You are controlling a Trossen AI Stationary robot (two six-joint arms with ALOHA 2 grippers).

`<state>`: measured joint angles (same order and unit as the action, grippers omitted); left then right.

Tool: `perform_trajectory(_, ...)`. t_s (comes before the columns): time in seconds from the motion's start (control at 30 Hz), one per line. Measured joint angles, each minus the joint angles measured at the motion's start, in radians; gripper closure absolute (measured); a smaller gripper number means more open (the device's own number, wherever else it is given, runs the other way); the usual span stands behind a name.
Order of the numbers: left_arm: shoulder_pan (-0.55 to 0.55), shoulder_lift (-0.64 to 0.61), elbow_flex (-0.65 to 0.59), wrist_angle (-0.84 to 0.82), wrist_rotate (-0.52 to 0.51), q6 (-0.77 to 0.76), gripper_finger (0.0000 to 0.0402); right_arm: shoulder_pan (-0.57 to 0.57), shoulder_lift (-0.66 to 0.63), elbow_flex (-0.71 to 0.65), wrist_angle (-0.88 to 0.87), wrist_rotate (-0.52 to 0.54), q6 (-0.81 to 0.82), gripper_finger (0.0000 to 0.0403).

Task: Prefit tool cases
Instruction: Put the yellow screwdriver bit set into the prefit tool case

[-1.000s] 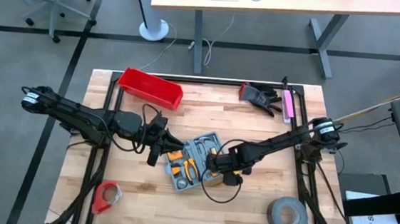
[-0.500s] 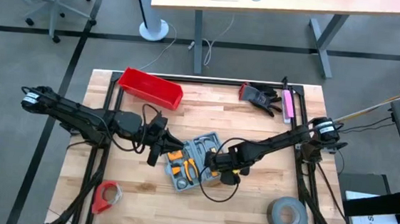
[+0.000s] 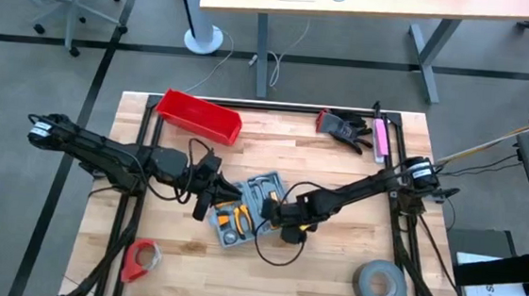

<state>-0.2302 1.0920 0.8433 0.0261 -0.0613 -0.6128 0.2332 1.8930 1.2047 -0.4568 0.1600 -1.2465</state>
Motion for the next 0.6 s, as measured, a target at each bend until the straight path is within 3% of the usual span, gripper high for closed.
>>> perform_trajectory(0.6,0.0,0.0,0.0,-0.004,0.0,0.001,0.0335,-0.015,0.002,0.026,-0.034,-0.054,-0.001,0.0382)
